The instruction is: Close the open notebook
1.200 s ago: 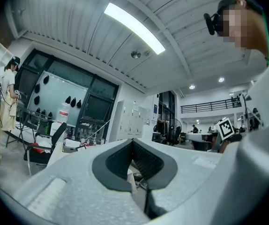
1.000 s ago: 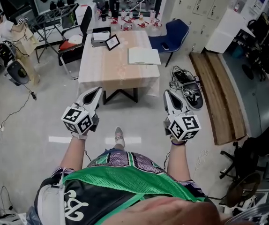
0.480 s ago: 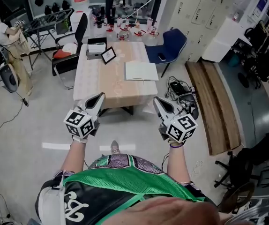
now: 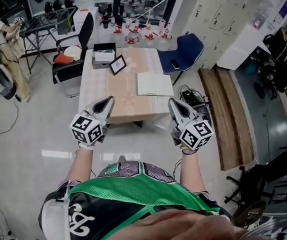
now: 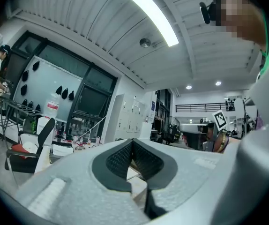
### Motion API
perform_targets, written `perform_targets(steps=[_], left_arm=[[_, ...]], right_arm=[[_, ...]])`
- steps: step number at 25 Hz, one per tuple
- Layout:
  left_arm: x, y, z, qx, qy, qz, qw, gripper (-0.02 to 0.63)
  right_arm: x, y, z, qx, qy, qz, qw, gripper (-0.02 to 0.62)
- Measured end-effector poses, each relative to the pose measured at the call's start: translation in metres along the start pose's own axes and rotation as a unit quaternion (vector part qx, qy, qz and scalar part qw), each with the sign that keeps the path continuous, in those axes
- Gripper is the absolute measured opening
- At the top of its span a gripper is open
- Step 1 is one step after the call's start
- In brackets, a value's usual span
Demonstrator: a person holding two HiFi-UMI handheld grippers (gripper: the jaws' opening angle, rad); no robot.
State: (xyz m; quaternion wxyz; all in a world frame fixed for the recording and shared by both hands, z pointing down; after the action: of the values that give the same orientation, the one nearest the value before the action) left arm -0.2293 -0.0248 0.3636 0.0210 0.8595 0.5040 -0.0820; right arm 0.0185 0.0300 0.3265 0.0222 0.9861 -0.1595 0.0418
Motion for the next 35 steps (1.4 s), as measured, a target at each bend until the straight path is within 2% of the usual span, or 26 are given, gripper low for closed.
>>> perform_targets(steps=[8,13,18,26,32,35], left_arm=[[-0.074,0.028,-0.002,-0.016,0.008,-0.005,0.9998,0.017],[-0.102,0.048,0.004,-0.012,0.029,-0.016,0.9994,0.017],[-0.115,0.067,-0.002,-0.015,0.043,-0.016,0.9988,0.017],[-0.120,0.097,-0.020,-0.017,0.032,-0.004,0.9993,0.017],[-0.123,0.134,-0.019,-0.009,0.024,0.030,0.9992,0.017],[-0.119,0.151,-0.017,-0.011,0.028,0.038,0.9988,0.017]], right_arm=[[0.025,0.083,-0.008,-0.005,-0.022,-0.049,0.999,0.002],[0.035,0.119,-0.012,-0.007,-0.058,-0.073,0.996,0.002],[0.052,0.138,-0.022,-0.015,-0.048,-0.091,0.995,0.002],[0.085,0.154,-0.040,-0.031,-0.040,-0.084,0.995,0.002],[0.126,0.171,-0.036,-0.027,-0.028,-0.058,0.998,0.002],[0.145,0.180,-0.034,-0.022,-0.032,-0.058,0.998,0.002]])
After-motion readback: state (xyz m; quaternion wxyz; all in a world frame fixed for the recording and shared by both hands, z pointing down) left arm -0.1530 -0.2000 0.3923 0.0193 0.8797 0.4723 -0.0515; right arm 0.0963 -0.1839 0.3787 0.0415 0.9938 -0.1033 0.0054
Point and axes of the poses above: the fingertips, and each gripper's own axes: y forward along the fingers, x to its right, z out of its top, the point moved 3 cm from there along -y, backward along the fingers, and after that the axes turned 11 degrees about -z, right-handed, at the moved point
